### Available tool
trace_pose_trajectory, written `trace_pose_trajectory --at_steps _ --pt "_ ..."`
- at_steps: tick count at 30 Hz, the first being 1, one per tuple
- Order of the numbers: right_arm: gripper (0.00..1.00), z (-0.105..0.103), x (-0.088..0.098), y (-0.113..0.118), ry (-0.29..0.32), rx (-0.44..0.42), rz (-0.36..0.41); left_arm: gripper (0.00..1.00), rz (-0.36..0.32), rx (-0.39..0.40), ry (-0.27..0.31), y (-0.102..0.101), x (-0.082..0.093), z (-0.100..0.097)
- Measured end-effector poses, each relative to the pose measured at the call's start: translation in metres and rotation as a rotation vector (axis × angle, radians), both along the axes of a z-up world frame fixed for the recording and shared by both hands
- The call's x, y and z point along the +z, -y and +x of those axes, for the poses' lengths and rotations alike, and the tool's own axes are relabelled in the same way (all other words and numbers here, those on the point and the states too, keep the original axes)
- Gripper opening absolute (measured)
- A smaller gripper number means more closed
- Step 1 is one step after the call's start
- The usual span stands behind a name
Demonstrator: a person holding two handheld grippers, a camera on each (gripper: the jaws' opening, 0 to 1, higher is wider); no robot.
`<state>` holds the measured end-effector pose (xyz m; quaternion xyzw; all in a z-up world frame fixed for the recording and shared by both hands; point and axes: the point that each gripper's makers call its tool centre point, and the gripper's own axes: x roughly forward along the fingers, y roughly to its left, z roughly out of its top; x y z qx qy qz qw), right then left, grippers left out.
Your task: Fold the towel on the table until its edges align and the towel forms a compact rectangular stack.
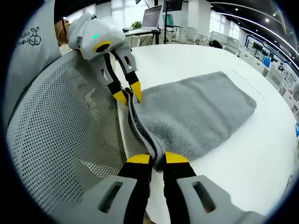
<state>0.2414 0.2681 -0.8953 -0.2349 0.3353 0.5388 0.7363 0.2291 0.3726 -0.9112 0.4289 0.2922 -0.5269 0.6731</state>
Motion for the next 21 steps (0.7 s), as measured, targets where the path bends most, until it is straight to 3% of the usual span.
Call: trace_pose_trajectory --at_steps 8,13,21 --pt "0.07 -0.002 -0.002 0.000 -0.005 -0.005 -0.008 0.05 0.005 0.024 0.020 0.002 0.000 0.005" --pt "0.07 0.000 0.000 0.000 -0.017 -0.020 0.000 0.03 -0.054 0.127 -0.053 -0.001 0.001 0.007" --pt "0.06 0.004 0.014 -0.001 -0.015 -0.063 0.035 0.03 -0.061 0.124 -0.053 -0.004 0.017 0.010"
